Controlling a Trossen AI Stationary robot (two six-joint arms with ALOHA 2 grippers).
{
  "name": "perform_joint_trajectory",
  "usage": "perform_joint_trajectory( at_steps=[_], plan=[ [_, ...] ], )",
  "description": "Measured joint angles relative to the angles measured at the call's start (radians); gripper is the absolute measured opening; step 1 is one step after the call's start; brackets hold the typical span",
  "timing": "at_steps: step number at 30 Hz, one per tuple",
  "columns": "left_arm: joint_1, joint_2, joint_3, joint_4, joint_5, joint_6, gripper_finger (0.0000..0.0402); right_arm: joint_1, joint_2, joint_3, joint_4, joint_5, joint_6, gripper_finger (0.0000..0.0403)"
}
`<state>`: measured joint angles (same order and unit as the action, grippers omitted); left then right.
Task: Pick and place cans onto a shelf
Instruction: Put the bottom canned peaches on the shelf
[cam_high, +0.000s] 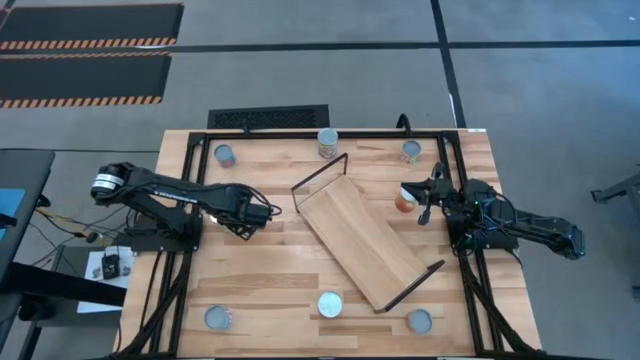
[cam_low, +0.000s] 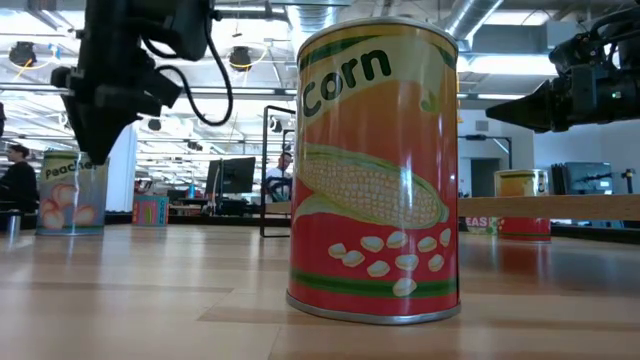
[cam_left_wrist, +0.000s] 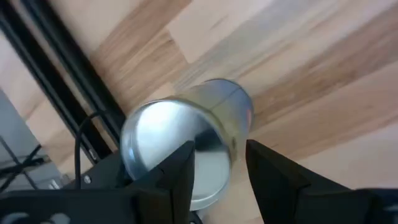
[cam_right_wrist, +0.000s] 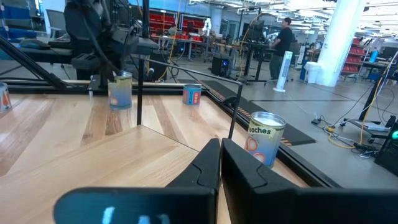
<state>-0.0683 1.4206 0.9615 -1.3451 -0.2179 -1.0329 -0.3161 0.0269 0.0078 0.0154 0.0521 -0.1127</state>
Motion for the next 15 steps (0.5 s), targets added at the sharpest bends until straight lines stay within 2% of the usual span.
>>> perform_joint_trajectory(
  at_steps=[7, 15],
  plan=[
    [-0.008, 0.019, 0.003, 0.007, -0.004, 0.067, 0.0091, 0.0, 0.0, 0.0, 0.0, 0.0, 0.0, 0.0038],
    [-0.012, 0.011, 0.002, 0.003, -0.008, 0.198, 0.001, 0.0, 0.0, 0.0, 0.0, 0.0, 0.0, 0.0038]
  ],
)
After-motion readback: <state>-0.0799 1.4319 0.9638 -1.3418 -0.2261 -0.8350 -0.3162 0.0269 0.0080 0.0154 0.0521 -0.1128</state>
